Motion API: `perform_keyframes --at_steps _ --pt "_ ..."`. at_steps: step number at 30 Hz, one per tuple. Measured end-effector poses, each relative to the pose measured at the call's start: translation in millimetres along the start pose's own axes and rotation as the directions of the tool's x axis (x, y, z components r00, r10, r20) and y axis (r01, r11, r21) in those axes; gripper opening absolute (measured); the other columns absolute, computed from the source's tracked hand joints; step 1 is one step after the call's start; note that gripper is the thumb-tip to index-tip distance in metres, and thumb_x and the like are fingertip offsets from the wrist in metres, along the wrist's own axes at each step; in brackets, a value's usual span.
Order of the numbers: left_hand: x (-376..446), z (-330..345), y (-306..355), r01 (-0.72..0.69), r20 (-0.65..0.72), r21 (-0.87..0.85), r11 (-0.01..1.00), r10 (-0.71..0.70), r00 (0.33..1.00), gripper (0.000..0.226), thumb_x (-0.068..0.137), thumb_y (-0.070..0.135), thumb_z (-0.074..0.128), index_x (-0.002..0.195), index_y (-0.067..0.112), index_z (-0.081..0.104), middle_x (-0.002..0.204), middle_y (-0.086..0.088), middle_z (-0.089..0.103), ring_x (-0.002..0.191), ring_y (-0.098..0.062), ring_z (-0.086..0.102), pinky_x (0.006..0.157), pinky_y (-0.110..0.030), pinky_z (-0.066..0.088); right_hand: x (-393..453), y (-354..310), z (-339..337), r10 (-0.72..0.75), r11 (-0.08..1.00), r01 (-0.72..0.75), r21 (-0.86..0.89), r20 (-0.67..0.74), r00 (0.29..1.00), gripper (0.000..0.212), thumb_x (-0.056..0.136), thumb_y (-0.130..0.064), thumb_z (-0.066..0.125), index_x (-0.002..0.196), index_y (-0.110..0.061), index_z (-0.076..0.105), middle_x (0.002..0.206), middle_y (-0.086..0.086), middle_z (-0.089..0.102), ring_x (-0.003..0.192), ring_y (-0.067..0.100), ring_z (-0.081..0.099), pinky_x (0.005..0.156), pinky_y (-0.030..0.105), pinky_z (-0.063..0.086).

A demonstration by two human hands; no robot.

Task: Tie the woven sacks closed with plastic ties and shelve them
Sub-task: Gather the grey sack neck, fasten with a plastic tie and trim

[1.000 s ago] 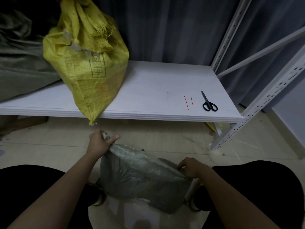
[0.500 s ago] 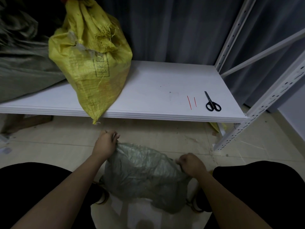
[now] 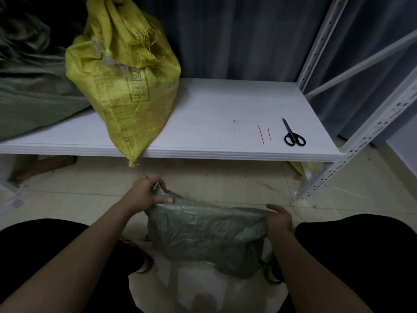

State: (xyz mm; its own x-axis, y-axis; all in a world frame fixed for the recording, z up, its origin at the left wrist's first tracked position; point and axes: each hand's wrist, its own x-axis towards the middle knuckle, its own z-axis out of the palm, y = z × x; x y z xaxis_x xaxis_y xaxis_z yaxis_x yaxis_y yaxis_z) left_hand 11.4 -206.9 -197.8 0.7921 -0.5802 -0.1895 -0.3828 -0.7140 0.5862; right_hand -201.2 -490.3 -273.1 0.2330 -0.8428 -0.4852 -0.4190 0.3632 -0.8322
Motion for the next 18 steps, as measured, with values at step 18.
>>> perform_keyframes --at_steps 18 --pt "11.9 24.4 17.2 0.109 -0.305 0.178 0.978 -0.051 0.951 0.008 0.091 0.004 0.045 0.097 0.001 0.041 0.103 -0.024 0.039 0.078 -0.045 0.051 0.063 -0.040 0.033 -9.7 -6.4 6.6 -0.216 0.183 0.819 -0.543 0.791 0.572 0.020 0.092 -0.030 0.055 0.089 -0.010 0.054 0.093 0.000 0.031 0.073 0.018 0.040 0.067 0.027 0.035"
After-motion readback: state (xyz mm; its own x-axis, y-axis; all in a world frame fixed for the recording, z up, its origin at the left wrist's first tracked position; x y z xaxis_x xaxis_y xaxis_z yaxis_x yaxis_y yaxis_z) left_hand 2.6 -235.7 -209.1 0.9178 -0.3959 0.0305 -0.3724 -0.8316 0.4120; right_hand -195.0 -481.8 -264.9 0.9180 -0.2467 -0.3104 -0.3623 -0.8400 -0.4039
